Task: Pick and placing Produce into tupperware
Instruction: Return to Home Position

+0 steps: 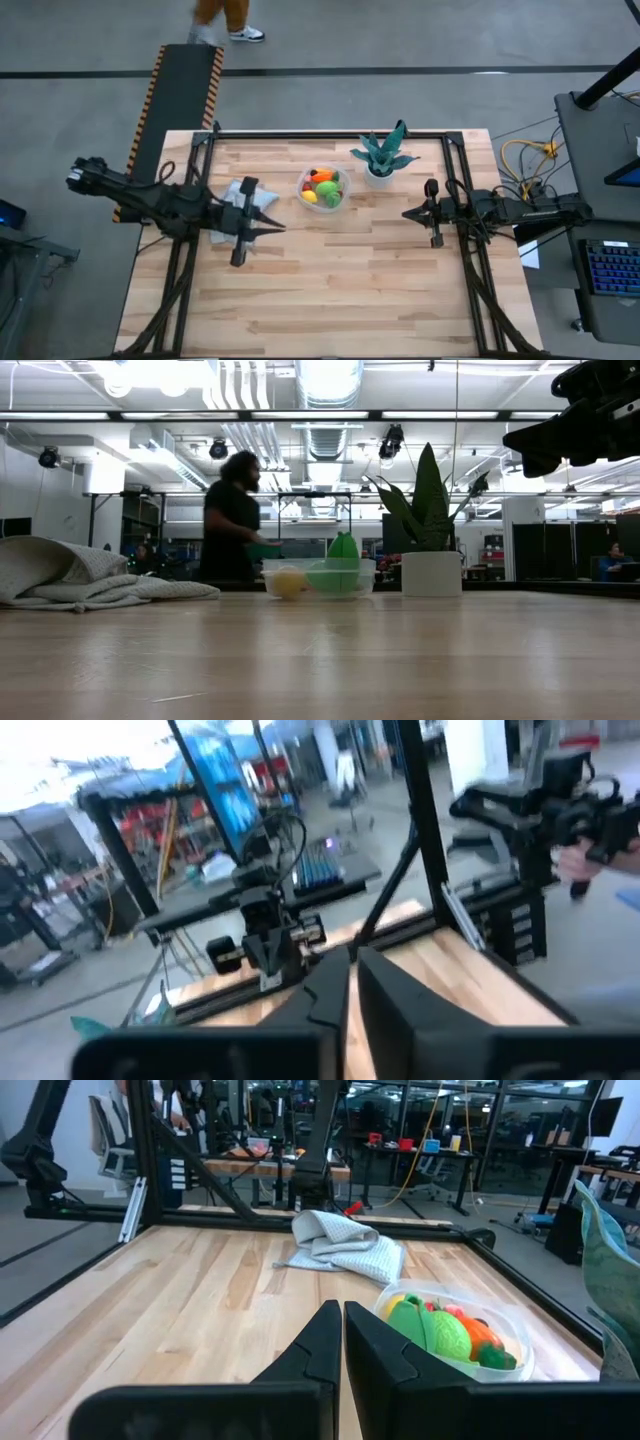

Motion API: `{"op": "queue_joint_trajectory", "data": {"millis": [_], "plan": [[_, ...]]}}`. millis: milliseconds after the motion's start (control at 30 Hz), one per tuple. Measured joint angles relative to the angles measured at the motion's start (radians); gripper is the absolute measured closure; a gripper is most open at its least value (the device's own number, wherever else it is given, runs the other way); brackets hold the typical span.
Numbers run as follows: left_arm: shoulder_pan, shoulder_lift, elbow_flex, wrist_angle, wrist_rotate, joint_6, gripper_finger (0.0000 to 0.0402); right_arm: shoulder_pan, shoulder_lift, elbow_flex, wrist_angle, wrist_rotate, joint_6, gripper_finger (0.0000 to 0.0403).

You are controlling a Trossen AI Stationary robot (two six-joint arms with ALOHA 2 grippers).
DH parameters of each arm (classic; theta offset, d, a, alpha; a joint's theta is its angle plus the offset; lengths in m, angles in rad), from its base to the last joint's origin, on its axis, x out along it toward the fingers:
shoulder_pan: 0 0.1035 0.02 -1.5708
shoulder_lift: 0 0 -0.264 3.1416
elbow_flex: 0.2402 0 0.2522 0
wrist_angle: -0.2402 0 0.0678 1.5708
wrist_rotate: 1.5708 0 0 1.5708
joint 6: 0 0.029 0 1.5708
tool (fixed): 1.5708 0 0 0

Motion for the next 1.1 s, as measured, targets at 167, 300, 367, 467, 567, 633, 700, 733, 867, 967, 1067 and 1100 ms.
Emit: {"op": "queue_joint_trajectory", "data": {"millis": [167,300,367,467,567,633,700,733,867,967,1067,1100], "plan": [[0.023,-0.027,-0.215,0.261,0.052,0.048,0.0398,0.000,0.000,0.000,0.000,0.000,-0.010,0.0394],[0.078,-0.077,-0.261,0.287,0.049,0.058,0.0401,0.000,0.000,0.000,0.000,0.000,-0.016,0.0394],[0.102,-0.145,-0.259,0.237,0.050,0.060,0.0401,0.000,0.000,0.000,0.000,0.000,-0.016,0.0394],[0.119,-0.293,-0.260,0.098,0.042,0.053,0.0401,0.000,0.000,0.000,0.000,0.000,-0.016,0.0394],[0.116,-0.433,-0.294,0.003,0.003,0.044,0.0401,0.000,0.000,0.000,0.000,0.000,-0.016,0.0394],[0.115,-0.510,-0.327,-0.057,-0.065,0.022,0.0401,0.000,0.000,0.000,0.000,0.000,-0.015,0.0394],[0.116,-0.591,-0.369,-0.069,-0.083,0.001,0.0401,0.000,0.000,0.000,-0.001,0.000,-0.016,0.0394],[0.116,-0.628,-0.394,-0.063,-0.081,0.001,0.0401,0.000,0.000,0.000,-0.001,0.000,-0.016,0.0394],[0.115,-0.731,-0.502,-0.053,-0.007,-0.001,0.0402,0.000,-0.001,0.000,-0.001,0.000,-0.012,0.0394],[0.115,-0.784,-0.592,0.063,0.015,0.000,0.0402,0.000,-0.001,0.000,-0.001,0.000,-0.003,0.0394],[0.117,-0.807,-0.679,0.126,0.046,0.005,0.0402,0.000,-0.001,0.000,0.000,0.000,-0.004,0.0394],[0.120,-0.809,-0.700,0.140,0.045,0.009,0.0402,0.000,-0.001,0.000,0.003,0.000,-0.007,0.0394]]}}
